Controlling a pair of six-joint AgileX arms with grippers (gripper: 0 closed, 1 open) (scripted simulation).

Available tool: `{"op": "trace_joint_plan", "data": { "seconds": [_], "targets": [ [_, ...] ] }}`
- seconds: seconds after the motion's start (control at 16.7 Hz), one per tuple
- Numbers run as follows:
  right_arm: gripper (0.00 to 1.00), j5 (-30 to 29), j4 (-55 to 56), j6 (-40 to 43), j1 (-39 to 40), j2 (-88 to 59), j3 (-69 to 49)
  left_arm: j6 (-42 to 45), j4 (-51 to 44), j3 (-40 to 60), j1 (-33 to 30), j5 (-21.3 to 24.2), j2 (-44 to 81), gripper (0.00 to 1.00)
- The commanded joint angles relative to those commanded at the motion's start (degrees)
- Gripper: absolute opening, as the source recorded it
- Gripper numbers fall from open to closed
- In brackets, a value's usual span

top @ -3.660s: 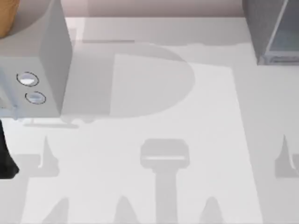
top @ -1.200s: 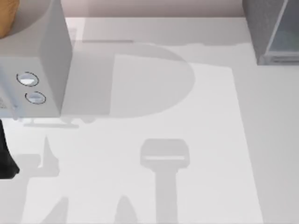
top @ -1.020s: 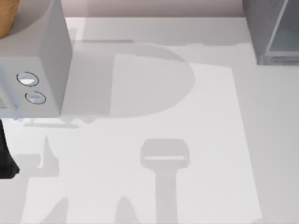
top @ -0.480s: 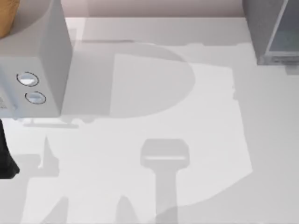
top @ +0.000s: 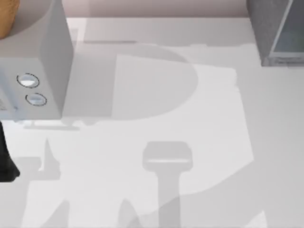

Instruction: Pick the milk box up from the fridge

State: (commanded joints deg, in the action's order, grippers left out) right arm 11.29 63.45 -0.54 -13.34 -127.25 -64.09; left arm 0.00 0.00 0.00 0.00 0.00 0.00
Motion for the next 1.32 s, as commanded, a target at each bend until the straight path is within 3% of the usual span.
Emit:
{"op": "trace_joint_plan", "data": {
  "seconds": [0.48, 1.26, 1.32],
  "targets": [
    [1.0, -0.95, -4.01, 0.05, 0.91, -3.81, -7.58, 0.0, 0.0, 0.0, 0.0, 0.0, 0.0, 1.0],
    [0.02, -0.95, -4.01, 0.05, 0.91, -3.81, -7.58, 0.0, 0.0, 0.0, 0.0, 0.0, 0.0, 1.0],
    [0.0, -0.95, -4.01, 0.05, 0.91, -3.81, -7.58, 0.0, 0.0, 0.0, 0.0, 0.0, 0.0, 1.0]
  ]
}}
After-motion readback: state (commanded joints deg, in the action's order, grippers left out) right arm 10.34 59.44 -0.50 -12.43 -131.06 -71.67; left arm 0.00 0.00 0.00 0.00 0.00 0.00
